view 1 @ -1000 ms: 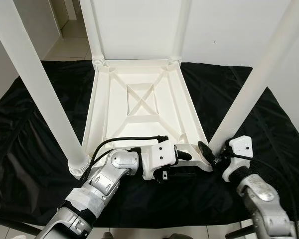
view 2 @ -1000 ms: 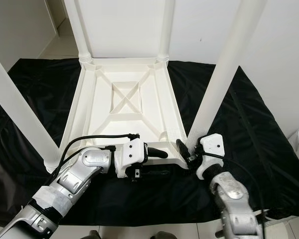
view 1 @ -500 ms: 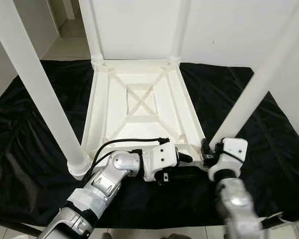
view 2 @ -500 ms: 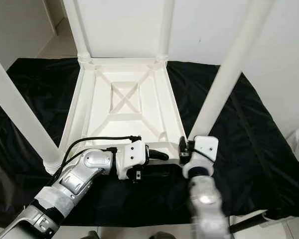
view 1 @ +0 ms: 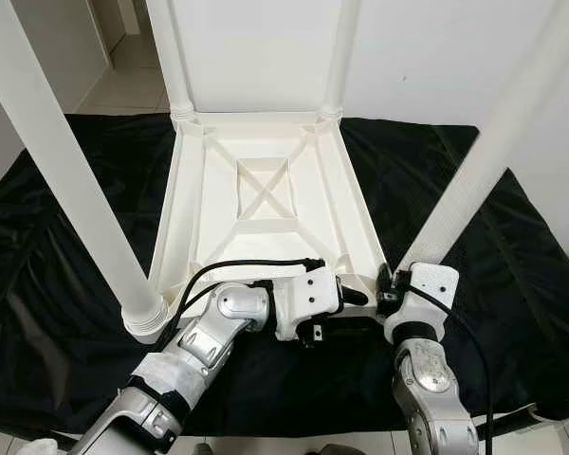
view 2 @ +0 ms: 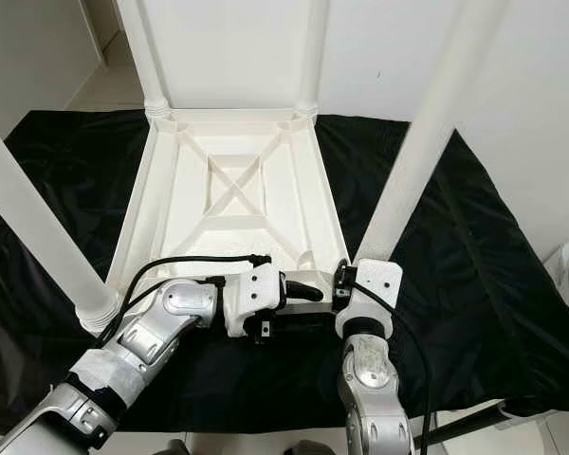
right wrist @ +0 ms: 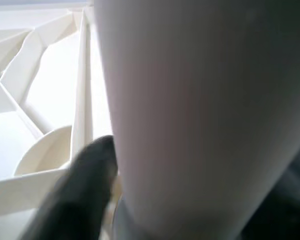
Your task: Building children table
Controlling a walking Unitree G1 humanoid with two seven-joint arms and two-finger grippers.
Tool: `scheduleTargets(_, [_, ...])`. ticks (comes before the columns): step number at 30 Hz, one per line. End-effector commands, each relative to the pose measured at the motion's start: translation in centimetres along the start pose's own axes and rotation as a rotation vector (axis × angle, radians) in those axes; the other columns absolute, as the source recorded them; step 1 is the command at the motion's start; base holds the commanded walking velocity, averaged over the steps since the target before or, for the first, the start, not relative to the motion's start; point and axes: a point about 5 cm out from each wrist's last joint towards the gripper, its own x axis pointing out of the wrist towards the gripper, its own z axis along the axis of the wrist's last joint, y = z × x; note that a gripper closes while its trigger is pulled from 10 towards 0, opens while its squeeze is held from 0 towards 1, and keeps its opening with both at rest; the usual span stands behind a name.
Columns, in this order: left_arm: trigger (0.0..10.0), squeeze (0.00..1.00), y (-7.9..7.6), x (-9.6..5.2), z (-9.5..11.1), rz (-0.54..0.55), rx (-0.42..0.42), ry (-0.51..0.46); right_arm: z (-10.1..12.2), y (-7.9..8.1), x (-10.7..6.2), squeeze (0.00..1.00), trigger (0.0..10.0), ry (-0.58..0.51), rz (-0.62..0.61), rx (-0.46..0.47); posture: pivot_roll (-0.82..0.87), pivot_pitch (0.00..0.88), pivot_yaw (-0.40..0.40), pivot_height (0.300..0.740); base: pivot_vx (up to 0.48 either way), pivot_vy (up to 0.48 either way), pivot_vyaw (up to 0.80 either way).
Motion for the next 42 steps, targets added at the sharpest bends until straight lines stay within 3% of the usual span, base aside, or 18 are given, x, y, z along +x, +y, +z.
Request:
scheduleTargets(1, [10.0,0.0,0.0,0.0,-0.2,-0.02,0.005,0.012,-0.2,0.2,0.0,1.0,10.0,0.02,-0.004,0.036,-0.08,0.0,0.011,0.74,0.0,0.0,0.0])
scheduleTargets(8, [10.0,0.0,-0.1,0.0,-0.2,-0.02,0.004,0.011,0.1,-1.4,-0.1,1.0,10.0,-0.003,-0.01,0.007,-0.07,0.0,0.011,0.74,0.0,0.0,0.0])
scheduleTargets(9, [10.0,0.0,-0.1,-0.1,-0.1,-0.019,0.004,0.009,0.4,-2.0,-0.2,0.0,10.0,-0.027,0.045,-0.011,-0.07,0.0,0.012,0.74,0.0,0.0,0.0])
scheduleTargets(11, [10.0,0.0,-0.1,-0.1,-0.1,-0.019,0.004,0.009,0.4,-2.0,-0.2,0.0,10.0,-0.027,0.045,-0.011,-0.07,0.0,0.012,0.74,0.0,0.0,0.0])
scheduleTargets(13, [10.0,0.0,-0.1,-0.5,-0.1,-0.015,0.009,0.015,0.7,-2.9,-0.6,0.0,10.0,-0.055,0.211,-0.055,-0.07,0.0,0.018,0.74,0.0,0.0,0.0])
scheduleTargets(14, [10.0,0.0,-0.1,-0.5,-0.1,-0.015,0.009,0.015,0.7,-2.9,-0.6,0.0,10.0,-0.055,0.211,-0.055,-0.07,0.0,0.018,0.74,0.0,0.0,0.0])
scheduleTargets(16, [10.0,0.0,-0.1,-1.0,0.2,-0.01,0.009,0.013,1.0,-3.7,-1.0,0.0,10.0,-0.069,0.333,-0.087,-0.07,0.0,0.02,0.74,0.0,0.0,0.0])
scheduleTargets(23, [10.0,0.0,0.4,-2.0,1.8,0.006,-0.051,-0.063,1.6,-5.6,-0.8,0.0,10.0,-0.078,0.426,-0.14,-0.06,0.0,0.034,0.74,0.0,0.0,0.0])
scheduleTargets(26, [10.0,0.0,0.9,-2.6,1.9,0.011,-0.042,-0.046,2.1,-5.8,-0.2,0.0,10.0,-0.084,0.527,-0.17,-0.06,0.0,0.041,0.74,0.0,0.0,0.0])
scheduleTargets(31, [10.0,0.0,1.0,-2.6,2.1,0.005,-0.039,-0.045,2.2,-6.1,0.3,0.0,10.0,-0.076,0.583,-0.188,-0.06,0.0,0.041,0.74,0.0,0.0,0.0])
scheduleTargets(32, [10.0,0.0,1.1,-2.6,2.2,0.007,-0.038,-0.049,2.2,-6.2,0.5,0.0,3.0,-0.072,0.609,-0.19,-0.06,0.0,0.043,0.74,0.0,0.0,0.0])
scheduleTargets(33, [10.0,0.0,1.1,-2.6,2.2,0.007,-0.038,-0.049,2.2,-6.2,0.5,0.0,3.0,-0.072,0.609,-0.19,-0.06,0.0,0.043,0.74,0.0,0.0,0.0])
scheduleTargets(34, [10.0,0.0,1.1,-2.5,2.4,0.013,-0.036,-0.051,2.3,-6.4,0.8,0.0,0.0,-0.075,0.639,-0.211,-0.06,0.0,0.045,0.74,0.0,0.0,0.0])
scheduleTargets(42, [10.0,0.0,1.1,-2.2,2.6,0.015,-0.048,-0.054,2.0,-6.5,0.8,0.0,0.0,-0.059,0.654,-0.201,-0.06,0.0,0.045,0.74,0.0,0.0,0.0])
